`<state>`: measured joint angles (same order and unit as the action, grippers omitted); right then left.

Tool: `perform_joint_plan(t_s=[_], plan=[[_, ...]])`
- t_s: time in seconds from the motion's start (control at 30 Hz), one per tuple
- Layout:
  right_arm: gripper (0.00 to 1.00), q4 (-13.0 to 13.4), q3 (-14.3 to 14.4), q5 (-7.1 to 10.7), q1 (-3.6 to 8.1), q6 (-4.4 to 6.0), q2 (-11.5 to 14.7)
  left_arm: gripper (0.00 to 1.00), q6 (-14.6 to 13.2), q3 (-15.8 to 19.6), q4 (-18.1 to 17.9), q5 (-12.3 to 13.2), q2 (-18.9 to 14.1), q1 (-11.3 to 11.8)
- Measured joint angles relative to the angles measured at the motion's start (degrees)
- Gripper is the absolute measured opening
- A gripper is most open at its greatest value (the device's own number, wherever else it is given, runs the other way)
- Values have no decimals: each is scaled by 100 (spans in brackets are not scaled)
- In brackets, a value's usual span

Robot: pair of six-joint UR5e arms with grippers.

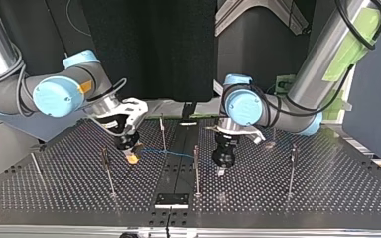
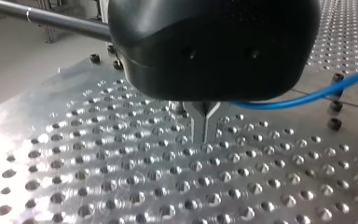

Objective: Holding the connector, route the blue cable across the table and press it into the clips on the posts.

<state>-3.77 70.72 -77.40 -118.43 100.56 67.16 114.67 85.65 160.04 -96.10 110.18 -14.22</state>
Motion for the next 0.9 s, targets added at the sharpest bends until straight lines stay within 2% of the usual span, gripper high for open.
perform_joint_plan(t_s=[0.07,0.1,0.13,0.2,0.23,0.27,0.3,0.37,0.4,0.43,0.5,0.53,0.57,0.67,0.9], plan=[[0,0,-1,8,20,-5,-1,0,-4,-4,54,-17,1,16],[0,0,0,13,30,-11,-2,7,-9,-4,96,-41,1,22],[0,0,0,16,35,-16,-4,7,-16,-4,131,-66,0,23],[0,1,0,20,46,-26,-6,27,-40,-5,224,-143,-5,17],[0,3,0,21,50,-28,-8,27,-55,-5,264,-182,-11,11],[0,3,0,21,53,-30,-9,45,-75,-5,308,-216,-19,3],[0,3,0,22,57,-34,-11,54,-104,-6,373,-252,-35,-8],[0,5,0,26,63,-42,-12,54,-163,-2,468,-292,-79,-25],[0,7,0,27,65,-52,-12,74,-198,6,540,-309,-117,-34],[0,7,0,28,68,-62,-12,74,-217,13,588,-316,-143,-39],[0,8,0,30,70,-89,-13,95,-244,61,703,-320,-217,-53],[0,8,0,31,70,-98,-13,95,-250,93,753,-318,-256,-59],[0,9,-1,31,72,-105,-13,100,-255,127,797,-316,-298,-66],[0,8,-12,31,73,-120,-13,100,-267,242,947,-283,-442,-98],[0,1,-72,37,73,-156,-12,100,-285,500,1238,-12,-786,-216]])
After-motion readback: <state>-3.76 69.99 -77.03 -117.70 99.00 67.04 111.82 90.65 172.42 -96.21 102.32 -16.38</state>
